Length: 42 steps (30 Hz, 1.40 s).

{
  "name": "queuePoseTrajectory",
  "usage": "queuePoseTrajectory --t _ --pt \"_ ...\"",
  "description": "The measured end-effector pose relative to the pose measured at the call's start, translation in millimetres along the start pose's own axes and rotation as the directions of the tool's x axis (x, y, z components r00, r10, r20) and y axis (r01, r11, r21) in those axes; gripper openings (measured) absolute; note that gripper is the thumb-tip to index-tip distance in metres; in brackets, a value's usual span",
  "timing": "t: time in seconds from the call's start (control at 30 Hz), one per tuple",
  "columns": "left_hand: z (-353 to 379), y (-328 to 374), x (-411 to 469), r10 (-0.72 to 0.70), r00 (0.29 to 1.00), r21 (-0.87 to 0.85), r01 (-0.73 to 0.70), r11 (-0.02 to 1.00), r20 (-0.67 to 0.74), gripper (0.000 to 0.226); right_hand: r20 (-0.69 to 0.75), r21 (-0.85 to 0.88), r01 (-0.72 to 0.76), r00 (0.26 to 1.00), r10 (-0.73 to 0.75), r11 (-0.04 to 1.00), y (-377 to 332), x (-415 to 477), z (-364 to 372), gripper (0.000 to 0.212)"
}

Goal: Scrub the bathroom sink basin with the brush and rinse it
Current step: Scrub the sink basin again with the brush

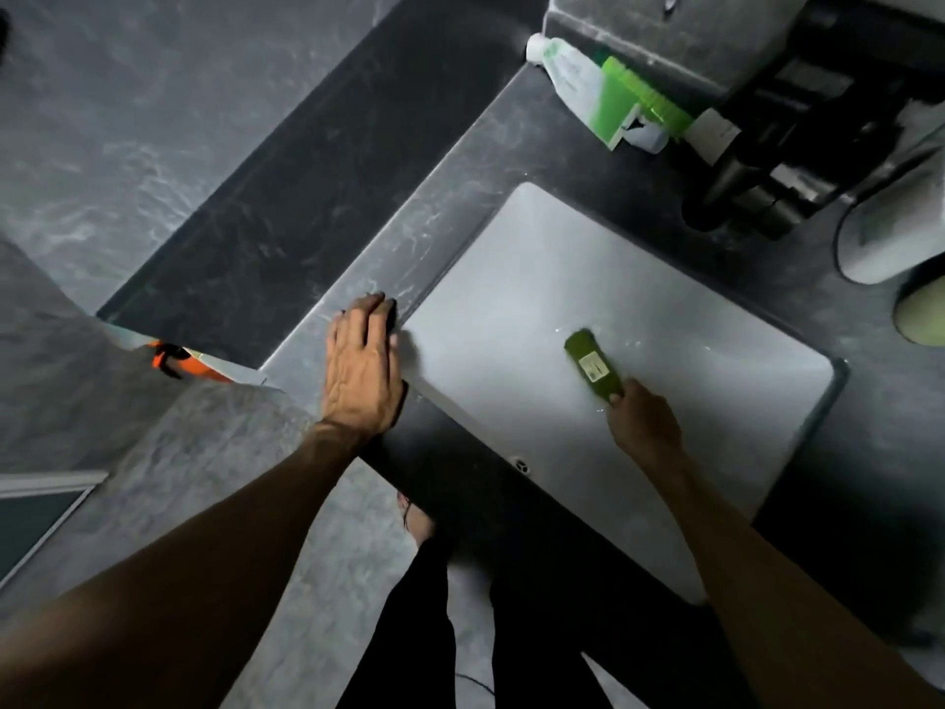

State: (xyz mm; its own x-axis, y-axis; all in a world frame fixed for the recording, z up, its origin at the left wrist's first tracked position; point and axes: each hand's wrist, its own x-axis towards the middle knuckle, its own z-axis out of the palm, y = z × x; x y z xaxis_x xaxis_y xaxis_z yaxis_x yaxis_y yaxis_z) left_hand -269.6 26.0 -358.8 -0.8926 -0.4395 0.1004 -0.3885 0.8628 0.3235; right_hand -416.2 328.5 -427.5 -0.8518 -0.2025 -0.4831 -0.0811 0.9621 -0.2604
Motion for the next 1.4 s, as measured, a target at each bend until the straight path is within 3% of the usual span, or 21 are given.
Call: queuePoseTrajectory --t 0.1,0.23,0.33,0.43,0.5,0.6,0.67,0.7,0.8,0.93,1.03,1.13,1.2,1.3,1.4 --pt "0.3 -1.1 -0.9 -0.009 1.000 -0.020 0.009 1.000 -0.009 0.047 0.110 0.112 0.074 0.990 -0.086 0.991 -2.7 1.9 3.9 0.023" --pt "-0.1 -3.3 -2.7 -0.015 1.000 -0.025 0.014 1.000 -0.028 0.046 0.108 0.233 0.049 0.991 -0.076 0.971 -3.2 -3.2 -1.9 0.023" --pt "0.1 -1.2 -3.2 -0.025 0.999 -0.015 0.025 1.000 -0.033 0.046 0.277 0.380 0.081 0.940 -0.197 0.922 -6.9 -23.7 -15.4 0.044" --pt "0.9 -1.5 -3.7 -0.023 0.999 -0.006 0.023 1.000 -0.045 0.045 0.407 0.334 0.066 0.890 -0.207 0.940 12.0 -26.9 -39.4 0.033" --pt "2.8 -1.8 -3.3 -0.021 0.999 -0.007 0.021 1.000 -0.048 0.046 0.549 0.300 0.029 0.813 -0.197 0.954 35.5 -23.3 -59.7 0.024" --pt "3.8 -2.9 -2.6 -0.018 0.998 -0.005 0.018 1.000 -0.054 0.047 0.752 0.281 -0.019 0.625 -0.208 0.959 48.2 -26.6 -82.3 0.023" --pt "4.6 -3.1 -3.3 -0.024 0.999 0.000 0.024 1.000 -0.049 0.048 0.797 0.351 -0.046 0.539 -0.273 0.935 33.0 -35.8 -80.7 0.021" --pt "5.2 -3.4 -3.4 -0.029 0.999 -0.002 0.029 1.000 -0.044 0.048 0.779 0.395 -0.035 0.542 -0.315 0.918 20.1 -40.8 -75.3 0.020" --pt "4.8 -3.7 -2.8 -0.036 0.999 -0.006 0.036 0.999 -0.041 0.048 0.652 0.480 0.062 0.642 -0.403 0.875 -30.9 -47.5 -49.4 0.020" --pt "3.4 -3.2 -2.0 -0.043 0.999 -0.034 0.042 0.999 -0.034 0.048 0.498 0.545 0.056 0.781 -0.377 0.837 -113.7 -47.3 -18.3 0.022" --pt "1.5 -5.4 -2.9 -0.050 0.999 -0.104 0.048 0.993 -0.017 0.053 0.428 0.375 0.188 0.834 -0.349 0.908 -141.0 -33.7 -10.9 0.022" --pt "1.2 -9.4 -2.9 -0.047 0.999 -0.163 0.046 0.986 -0.003 0.066 0.334 0.090 0.267 0.900 -0.281 0.960 -99.9 -12.7 -29.0 0.026" --pt "1.3 -9.8 -3.8 -0.048 0.999 -0.163 0.048 0.985 0.001 0.068 0.385 0.163 0.272 0.867 -0.315 0.948 -63.1 -12.5 -43.5 0.024" --pt "2.3 -12.9 -4.3 -0.039 0.999 -0.177 0.036 0.984 -0.013 0.066 0.595 0.471 0.095 0.700 -0.396 0.877 -38.5 -28.6 -54.7 0.025" --pt "3.9 -15.6 -4.1 -0.029 0.999 -0.191 0.022 0.981 -0.034 0.066 0.681 0.466 0.114 0.587 -0.438 0.877 -41.8 -40.8 -56.2 0.025"
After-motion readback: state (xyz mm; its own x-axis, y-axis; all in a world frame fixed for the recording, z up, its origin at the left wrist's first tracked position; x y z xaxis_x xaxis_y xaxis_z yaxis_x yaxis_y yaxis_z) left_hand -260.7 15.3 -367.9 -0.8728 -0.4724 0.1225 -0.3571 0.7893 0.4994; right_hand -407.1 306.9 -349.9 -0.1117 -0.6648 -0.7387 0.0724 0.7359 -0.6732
